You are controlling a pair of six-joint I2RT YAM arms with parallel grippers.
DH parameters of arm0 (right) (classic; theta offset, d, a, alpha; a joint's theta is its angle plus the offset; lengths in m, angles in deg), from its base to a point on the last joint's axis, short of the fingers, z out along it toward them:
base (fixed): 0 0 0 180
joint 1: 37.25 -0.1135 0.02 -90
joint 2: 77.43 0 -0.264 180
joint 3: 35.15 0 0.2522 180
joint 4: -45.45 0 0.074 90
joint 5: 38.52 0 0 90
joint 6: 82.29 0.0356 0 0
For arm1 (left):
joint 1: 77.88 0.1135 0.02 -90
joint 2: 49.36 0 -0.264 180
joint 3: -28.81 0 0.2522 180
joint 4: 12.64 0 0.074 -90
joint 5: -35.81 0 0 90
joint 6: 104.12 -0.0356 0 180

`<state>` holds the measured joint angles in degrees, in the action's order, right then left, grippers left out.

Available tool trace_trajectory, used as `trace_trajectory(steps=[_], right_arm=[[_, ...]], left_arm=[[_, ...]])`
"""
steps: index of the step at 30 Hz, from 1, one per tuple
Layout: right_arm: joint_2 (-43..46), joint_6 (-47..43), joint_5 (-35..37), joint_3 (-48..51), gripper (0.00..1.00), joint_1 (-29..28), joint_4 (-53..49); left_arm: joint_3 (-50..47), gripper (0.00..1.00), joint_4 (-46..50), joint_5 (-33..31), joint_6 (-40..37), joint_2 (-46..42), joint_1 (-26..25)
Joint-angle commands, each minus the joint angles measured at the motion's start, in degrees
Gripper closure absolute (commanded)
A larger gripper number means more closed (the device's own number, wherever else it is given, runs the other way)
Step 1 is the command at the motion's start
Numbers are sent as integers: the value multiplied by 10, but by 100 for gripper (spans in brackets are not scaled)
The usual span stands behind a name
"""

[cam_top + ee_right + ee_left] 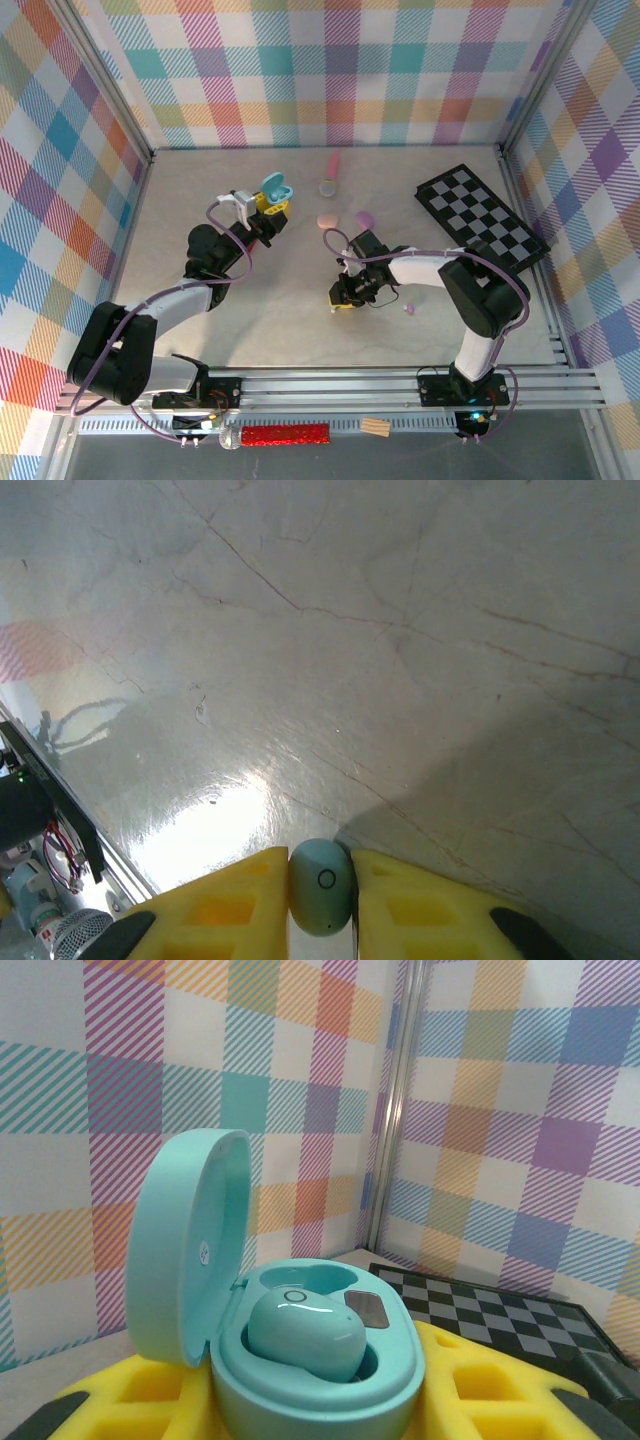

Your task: Insert the wireless bluetooth earbuds into the charging case

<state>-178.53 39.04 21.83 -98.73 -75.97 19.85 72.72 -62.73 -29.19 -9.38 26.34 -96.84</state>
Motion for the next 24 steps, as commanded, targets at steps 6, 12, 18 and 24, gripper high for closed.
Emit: trace_trajectory(steps=[6,12,18,24], right_arm=[[88,-7,189,-29,79,-5,-114],[176,-79,282,-61,80,-4,-147],[289,-197,278,-85,81,-3,-130],[363,-257,201,-121,81,1,-110]], left_arm=[[14,63,-17,25,-17,14,2],[27,64,-8,80,-30,34,-12],[52,64,82,137,-84,25,-41],[82,64,213,169,-169,14,-76]])
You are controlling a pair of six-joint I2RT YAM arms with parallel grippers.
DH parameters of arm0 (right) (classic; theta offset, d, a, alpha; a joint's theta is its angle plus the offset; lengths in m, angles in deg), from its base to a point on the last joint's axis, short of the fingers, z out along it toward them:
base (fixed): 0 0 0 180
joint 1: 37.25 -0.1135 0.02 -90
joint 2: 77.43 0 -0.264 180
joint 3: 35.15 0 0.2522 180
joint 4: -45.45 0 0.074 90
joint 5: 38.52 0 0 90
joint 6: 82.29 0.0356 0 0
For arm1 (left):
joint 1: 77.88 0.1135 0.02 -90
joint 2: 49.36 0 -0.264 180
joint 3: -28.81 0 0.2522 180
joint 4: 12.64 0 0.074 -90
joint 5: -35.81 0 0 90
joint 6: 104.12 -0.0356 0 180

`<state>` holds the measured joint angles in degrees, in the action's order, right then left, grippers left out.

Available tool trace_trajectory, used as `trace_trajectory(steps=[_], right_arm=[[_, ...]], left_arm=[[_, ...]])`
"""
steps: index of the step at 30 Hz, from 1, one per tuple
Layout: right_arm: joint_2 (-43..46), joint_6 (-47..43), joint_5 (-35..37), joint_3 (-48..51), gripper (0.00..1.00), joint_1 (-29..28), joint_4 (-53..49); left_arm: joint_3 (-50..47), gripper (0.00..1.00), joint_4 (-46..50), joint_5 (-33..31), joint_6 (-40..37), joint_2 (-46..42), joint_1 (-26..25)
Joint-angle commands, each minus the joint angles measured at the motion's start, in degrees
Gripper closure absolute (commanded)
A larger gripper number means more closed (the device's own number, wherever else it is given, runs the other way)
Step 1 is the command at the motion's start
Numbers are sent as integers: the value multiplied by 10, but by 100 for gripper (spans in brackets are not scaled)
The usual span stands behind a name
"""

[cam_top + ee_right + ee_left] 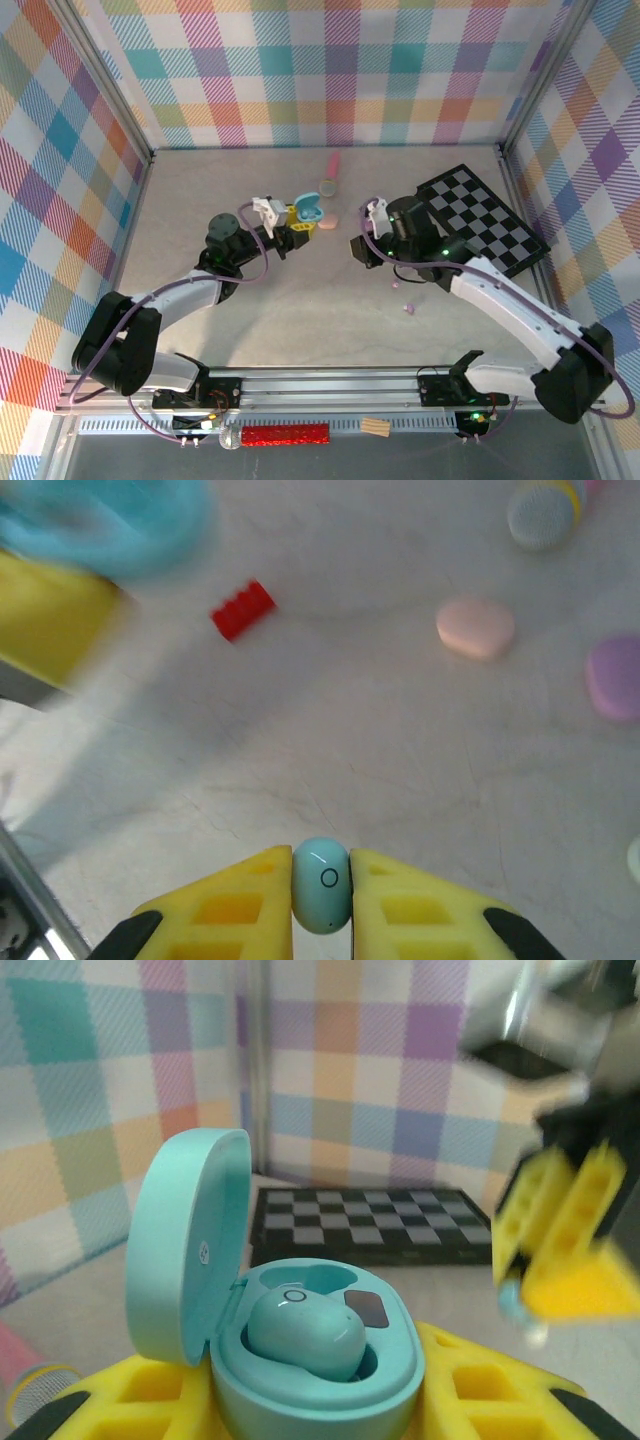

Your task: Insert the wireless bluetooth earbuds into the charging case

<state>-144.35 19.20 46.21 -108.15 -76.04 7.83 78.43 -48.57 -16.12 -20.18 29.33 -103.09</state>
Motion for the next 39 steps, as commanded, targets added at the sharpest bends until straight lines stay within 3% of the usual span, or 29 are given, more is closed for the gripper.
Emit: trace_trajectory(steps=[1,15,39], right_arm=[[25,-66,-51,-36,81,2,6],[-4,-118,-110,-104,84,3,-38],[-25,-125,-100,-76,83,3,-33]], left_arm=[[28,64,79,46,-63,-15,-15],[87,64,187,135,-89,-21,-56],[91,64,150,152,-55,-34,-63]])
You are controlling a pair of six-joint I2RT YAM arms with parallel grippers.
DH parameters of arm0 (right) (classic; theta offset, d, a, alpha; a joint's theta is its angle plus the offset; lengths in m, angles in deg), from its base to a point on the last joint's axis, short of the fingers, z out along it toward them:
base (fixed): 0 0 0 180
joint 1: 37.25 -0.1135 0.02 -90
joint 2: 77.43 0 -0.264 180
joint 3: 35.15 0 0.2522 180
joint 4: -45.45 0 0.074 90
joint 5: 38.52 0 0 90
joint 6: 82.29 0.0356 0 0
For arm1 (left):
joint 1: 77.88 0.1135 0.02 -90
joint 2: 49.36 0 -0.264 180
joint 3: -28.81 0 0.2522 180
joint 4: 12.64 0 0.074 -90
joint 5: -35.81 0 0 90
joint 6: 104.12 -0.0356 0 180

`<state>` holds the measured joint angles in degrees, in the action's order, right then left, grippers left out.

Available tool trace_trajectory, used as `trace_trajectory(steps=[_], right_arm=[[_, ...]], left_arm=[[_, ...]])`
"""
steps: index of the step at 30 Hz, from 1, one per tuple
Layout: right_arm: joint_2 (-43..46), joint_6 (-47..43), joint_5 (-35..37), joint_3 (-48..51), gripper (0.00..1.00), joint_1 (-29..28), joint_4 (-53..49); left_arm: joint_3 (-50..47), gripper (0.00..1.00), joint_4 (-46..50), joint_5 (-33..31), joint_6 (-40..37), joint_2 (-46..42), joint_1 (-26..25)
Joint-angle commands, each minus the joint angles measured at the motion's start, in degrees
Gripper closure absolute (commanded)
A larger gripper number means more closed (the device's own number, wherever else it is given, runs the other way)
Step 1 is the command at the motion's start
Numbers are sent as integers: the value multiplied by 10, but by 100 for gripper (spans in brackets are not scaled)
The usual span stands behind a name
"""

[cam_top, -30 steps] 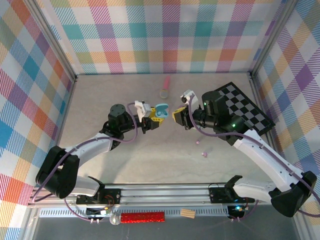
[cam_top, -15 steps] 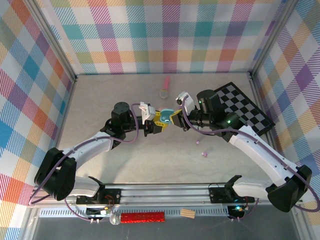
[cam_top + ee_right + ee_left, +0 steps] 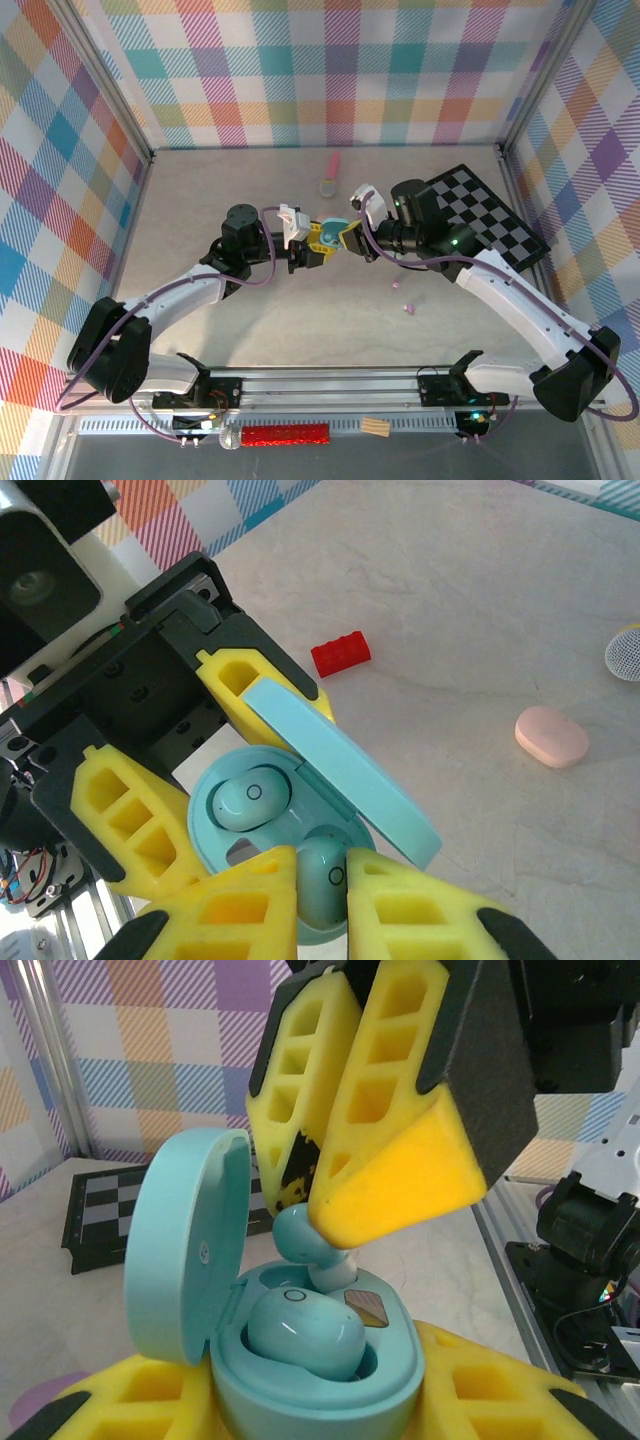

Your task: Insert the wireless bluetooth earbuds into the charging case

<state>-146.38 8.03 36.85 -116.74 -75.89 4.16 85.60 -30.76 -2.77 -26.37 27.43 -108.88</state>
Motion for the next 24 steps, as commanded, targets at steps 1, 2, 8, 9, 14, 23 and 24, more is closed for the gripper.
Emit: trace_trajectory(steps=[1,2,8,9,14,23,24], right_arm=[[-6,-15,-7,11,83,1,4],[-7,-15,-7,11,83,2,4],[-1,-9,-2,10,73,2,3],[2,0,0,10,67,3,5],[26,42,-26,8,48,23,24],[-19,86,-92,-35,28,48,52],[-29,85,-98,-42,28,48,54]], left_arm=[[19,64,-28,18,7,-16,-5],[19,64,-28,16,7,-17,-5],[21,64,-28,10,5,-16,-5],[21,64,-28,10,4,-14,-5],[19,64,-37,4,5,-6,-4],[16,64,-50,12,5,0,-4],[15,64,-51,13,2,0,-4]])
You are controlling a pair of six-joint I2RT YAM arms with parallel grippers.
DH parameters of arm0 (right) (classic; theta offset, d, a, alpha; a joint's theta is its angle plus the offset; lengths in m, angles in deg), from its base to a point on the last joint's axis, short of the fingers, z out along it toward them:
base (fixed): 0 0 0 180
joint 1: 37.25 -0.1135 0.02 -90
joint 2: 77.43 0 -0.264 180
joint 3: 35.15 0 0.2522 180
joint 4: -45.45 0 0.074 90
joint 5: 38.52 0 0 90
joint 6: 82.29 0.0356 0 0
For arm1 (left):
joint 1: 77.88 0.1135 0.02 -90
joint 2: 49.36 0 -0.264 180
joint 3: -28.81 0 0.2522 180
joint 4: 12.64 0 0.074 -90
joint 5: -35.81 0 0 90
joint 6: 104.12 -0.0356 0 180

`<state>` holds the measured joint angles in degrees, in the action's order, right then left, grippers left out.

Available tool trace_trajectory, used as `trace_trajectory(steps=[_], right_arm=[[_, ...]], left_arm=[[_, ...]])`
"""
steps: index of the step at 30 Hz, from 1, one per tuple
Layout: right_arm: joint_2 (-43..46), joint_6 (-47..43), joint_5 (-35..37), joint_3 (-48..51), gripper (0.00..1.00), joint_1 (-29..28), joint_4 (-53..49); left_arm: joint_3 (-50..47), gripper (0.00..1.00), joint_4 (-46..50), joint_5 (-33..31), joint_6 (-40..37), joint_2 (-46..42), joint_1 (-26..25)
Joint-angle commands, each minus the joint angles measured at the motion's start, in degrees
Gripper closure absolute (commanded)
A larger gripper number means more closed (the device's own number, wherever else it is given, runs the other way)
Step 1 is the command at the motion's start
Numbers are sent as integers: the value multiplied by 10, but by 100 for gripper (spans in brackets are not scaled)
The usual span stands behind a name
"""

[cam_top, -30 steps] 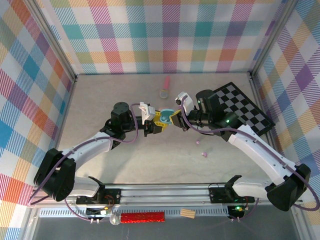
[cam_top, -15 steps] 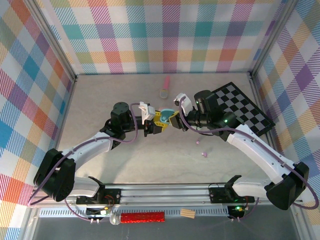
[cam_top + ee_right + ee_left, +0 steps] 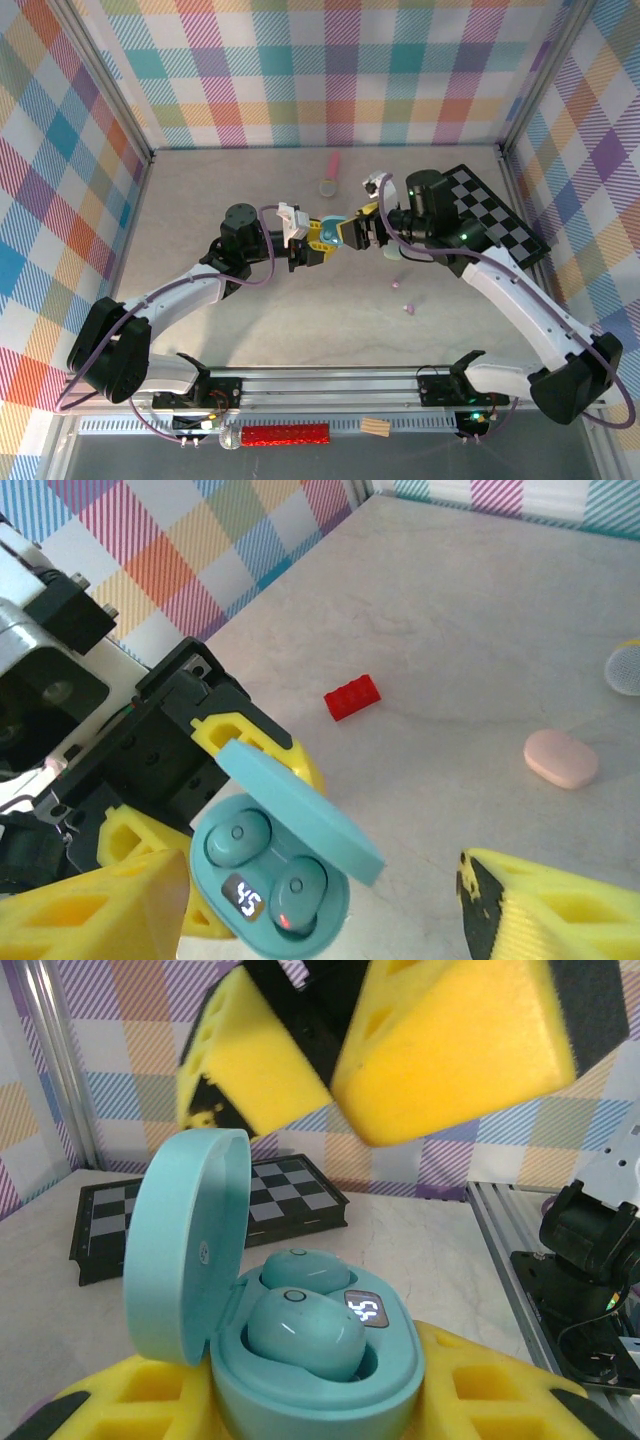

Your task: Insert the wireless bluetooth earbuds into the charging case

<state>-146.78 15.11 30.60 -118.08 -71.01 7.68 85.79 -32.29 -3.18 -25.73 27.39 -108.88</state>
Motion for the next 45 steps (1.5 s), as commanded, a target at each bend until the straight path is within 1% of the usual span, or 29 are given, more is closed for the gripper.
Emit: trace_trajectory(steps=[1,6,10,12,18,19,22,25,28,31,33,36,39,42,45], right_arm=[[-32,12,-44,-36,27,-1,20],[-41,-1,-90,-44,29,-1,13],[-21,-2,-100,-18,37,-1,12],[-10,4,-106,-5,39,-1,15],[10,37,-103,26,41,1,45],[14,58,-99,34,40,4,61],[18,133,-96,52,31,26,92],[18,209,-124,71,23,47,126],[13,272,-168,91,20,56,170],[-7,325,-217,92,19,57,192],[-23,382,-260,104,22,56,254],[-40,448,-301,113,27,56,321],[-55,479,-308,108,34,56,333],[-67,512,-311,112,39,57,366],[-77,533,-306,115,41,57,384]], left_arm=[[13,64,-37,18,-6,1,-4],[13,64,-34,9,-1,0,-3],[16,64,-32,-5,12,3,-2],[18,64,-29,-13,15,6,-2],[20,64,-31,-15,16,8,-1],[19,64,-36,-15,17,7,-1],[11,64,-67,-26,28,5,-1],[-3,64,-122,-48,49,8,0],[-13,64,-189,-68,78,19,-1],[-14,64,-233,-76,94,32,-1],[-10,64,-240,-75,93,38,-1],[-8,64,-253,-73,91,44,0],[-12,64,-262,-70,87,43,-1],[-17,64,-260,-58,73,41,-1],[-17,64,-253,-43,70,37,-1]])
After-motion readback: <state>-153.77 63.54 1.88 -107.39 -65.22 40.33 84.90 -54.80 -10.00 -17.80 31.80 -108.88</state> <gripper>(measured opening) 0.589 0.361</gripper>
